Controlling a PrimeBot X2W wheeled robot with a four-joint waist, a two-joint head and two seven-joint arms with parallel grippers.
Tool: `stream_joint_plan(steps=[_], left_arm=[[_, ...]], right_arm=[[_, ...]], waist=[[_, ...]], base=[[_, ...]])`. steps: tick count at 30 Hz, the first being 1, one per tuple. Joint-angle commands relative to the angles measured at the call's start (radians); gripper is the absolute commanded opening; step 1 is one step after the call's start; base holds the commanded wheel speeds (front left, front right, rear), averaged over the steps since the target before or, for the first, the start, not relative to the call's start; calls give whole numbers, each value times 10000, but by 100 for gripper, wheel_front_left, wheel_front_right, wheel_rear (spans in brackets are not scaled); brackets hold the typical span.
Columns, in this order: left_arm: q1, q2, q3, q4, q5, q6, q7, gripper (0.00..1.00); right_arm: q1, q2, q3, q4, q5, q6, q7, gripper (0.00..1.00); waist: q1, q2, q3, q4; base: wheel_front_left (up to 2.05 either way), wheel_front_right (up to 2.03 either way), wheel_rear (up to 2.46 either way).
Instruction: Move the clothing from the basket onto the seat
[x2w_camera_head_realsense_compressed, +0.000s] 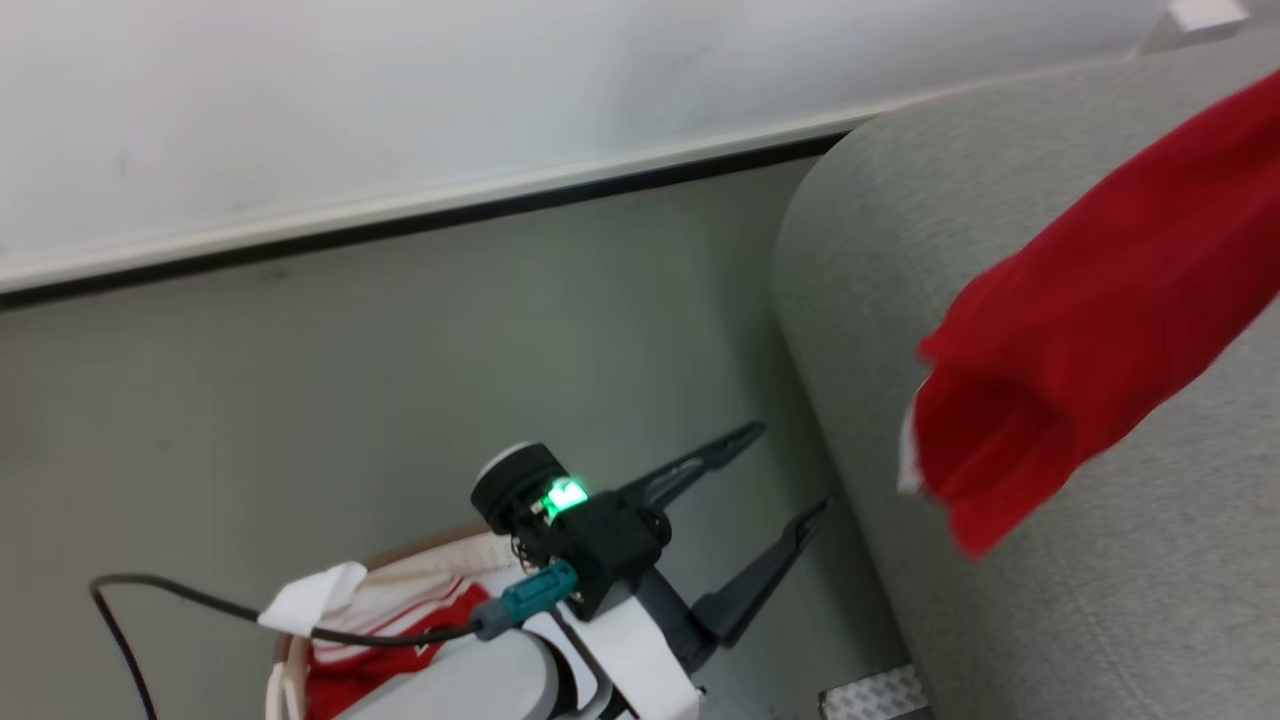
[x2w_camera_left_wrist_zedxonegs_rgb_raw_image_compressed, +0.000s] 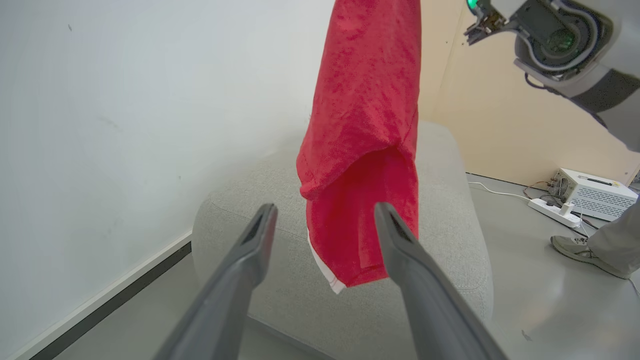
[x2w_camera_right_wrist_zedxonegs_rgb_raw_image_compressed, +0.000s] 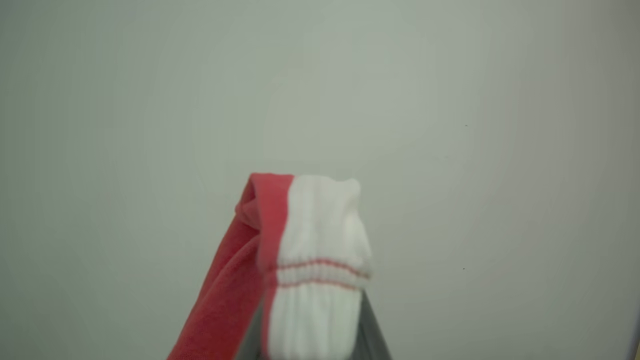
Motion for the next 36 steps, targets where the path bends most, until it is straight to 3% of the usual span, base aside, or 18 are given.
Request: stream_joint_plan(steps=[1,9,17,20,26,34,36], left_arm=[[-227,83,63,-73,78,-41,-33,100],[-874,180,147,-204,271,-266,-79,100],[-1335,96,172,-165,371,-395,-243,100],[-1467,34,149,-89,405,-463,-324,100],[-1633,-72,181,107,401,-487,-488,100],[-1629,-121,228,377,256,-472,-642,100],[-1541,-96,240,436,186,-438,-668,100]], right_arm=[[-724,-359,-408,-48,222,-25,385,0],[-3090,-2250,-1751,1183,198,-25,1906,0],[-5071,-3665,-2688,2960,-86,-25,2285,0],[-5720,-3856,-3131,3864,-639,-23,2399,0],[-5477,-3699,-2782,5396,-1735,-25,3376,0],[-4240,-3314,-2403,6636,-1715,-25,5251,0],[-4043,-3407,-2154,6609,-1523,-25,5460,11]], waist=[[-1,0,851,678],[-1,0,2362,1578],[-1,0,3454,2178],[-1,0,3756,2365],[-1,0,4085,2527],[-1,0,3876,2579],[-1,0,3726,2536]], base=[[0,0,0],[0,0,0],[0,0,0],[0,0,0],[0,0,0],[0,0,0],[0,0,0]])
